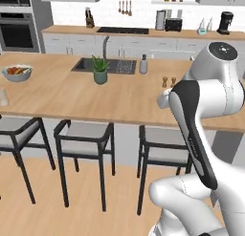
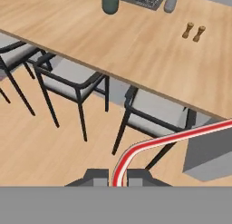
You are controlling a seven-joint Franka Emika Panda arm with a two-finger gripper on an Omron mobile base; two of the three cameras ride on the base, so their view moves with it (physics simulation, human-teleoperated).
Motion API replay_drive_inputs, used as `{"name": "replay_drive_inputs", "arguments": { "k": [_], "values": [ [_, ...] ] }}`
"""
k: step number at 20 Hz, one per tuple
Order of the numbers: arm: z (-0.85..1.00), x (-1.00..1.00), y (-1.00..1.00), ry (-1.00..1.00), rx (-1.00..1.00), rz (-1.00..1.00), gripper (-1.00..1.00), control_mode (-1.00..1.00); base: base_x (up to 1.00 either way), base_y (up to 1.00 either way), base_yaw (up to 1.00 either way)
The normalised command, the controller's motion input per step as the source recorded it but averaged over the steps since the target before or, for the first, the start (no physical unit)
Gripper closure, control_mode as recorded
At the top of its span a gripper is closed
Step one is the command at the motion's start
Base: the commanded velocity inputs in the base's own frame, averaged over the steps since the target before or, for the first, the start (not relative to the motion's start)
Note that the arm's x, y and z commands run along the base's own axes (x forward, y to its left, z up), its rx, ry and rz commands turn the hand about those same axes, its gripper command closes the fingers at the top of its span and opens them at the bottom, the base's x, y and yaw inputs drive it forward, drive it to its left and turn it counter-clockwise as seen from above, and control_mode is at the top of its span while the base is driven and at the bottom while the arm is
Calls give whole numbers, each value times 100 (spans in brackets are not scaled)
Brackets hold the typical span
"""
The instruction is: Take a straw from the drawer in front and place it inside the glass cup on the dining counter.
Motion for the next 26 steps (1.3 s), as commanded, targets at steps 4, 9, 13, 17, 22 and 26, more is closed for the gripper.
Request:
{"name": "replay_drive_inputs", "arguments": {
  "k": [4,9,13,17,22,26],
  "values": [
    [0,0,0,0,0,0,100,100,0,100,-27],
    [0,0,0,0,0,0,100,100,0,100,-27],
    [0,0,0,0,0,0,100,100,0,100,-27],
    [0,0,0,0,0,0,100,100,0,100,-27],
    [0,0,0,0,0,0,100,100,0,100,-27],
    [0,0,0,0,0,0,100,100,0,100,-27]
  ]
}}
